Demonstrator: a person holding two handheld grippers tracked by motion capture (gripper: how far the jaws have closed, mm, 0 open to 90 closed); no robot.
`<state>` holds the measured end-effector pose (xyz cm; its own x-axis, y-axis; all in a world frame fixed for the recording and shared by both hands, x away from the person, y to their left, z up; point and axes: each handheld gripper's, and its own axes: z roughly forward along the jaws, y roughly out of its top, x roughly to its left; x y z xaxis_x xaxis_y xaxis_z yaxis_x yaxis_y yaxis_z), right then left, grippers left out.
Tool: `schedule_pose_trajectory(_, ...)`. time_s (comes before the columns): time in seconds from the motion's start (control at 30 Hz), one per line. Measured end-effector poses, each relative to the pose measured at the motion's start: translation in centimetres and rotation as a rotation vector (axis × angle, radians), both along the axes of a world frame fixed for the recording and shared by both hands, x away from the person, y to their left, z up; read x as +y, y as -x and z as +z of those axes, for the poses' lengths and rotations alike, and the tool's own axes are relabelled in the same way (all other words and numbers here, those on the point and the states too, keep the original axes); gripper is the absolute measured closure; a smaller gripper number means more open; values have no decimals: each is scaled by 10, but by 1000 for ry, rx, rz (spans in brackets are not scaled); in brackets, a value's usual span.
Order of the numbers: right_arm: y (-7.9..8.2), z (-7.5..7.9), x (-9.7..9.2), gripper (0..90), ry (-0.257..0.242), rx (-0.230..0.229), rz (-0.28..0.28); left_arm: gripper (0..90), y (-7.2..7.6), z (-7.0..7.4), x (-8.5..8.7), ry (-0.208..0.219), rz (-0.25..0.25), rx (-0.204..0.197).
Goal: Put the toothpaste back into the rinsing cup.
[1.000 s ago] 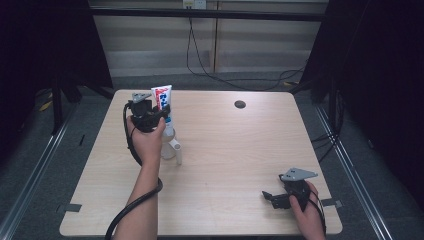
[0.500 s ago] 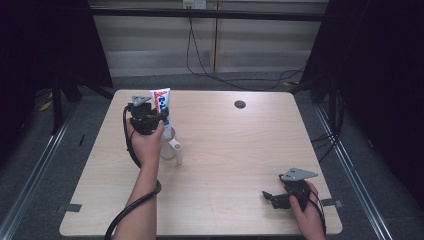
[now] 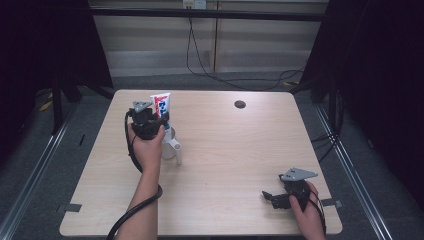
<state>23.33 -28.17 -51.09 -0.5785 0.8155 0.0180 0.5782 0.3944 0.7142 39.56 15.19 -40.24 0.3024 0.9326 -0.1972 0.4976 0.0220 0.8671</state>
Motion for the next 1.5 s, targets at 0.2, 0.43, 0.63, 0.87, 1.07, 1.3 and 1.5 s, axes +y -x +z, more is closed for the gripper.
schedule_pose_trajectory(0.2, 0, 0, 0, 92, 0, -2, 1, 652, 2, -4, -1, 1, 2, -3)
schedule_pose_trajectory(0.43, 0, 0, 0, 92, 0, -2, 2, 645, 6, -10, -1, -4, 3, 1)
schedule_pose_trajectory(0.63, 0, 0, 0, 92, 0, 0, 0, 638, 9, -15, -2, -12, -3, 10)
schedule_pose_trajectory(0.87, 0, 0, 0, 91, 0, -3, 2, 624, 12, -16, -1, -17, -4, 14)
schedule_pose_trajectory(1.07, 0, 0, 0, 92, 0, -3, 2, 618, 16, -18, -1, -23, -9, 28)
schedule_pose_trajectory(1.3, 0, 0, 0, 92, 0, -3, 2, 678, 21, -19, 0, 22, -23, 11)
schedule_pose_trajectory(1.5, 0, 0, 0, 90, -1, -2, 4, 695, 24, -3, -4, 2, -16, 17)
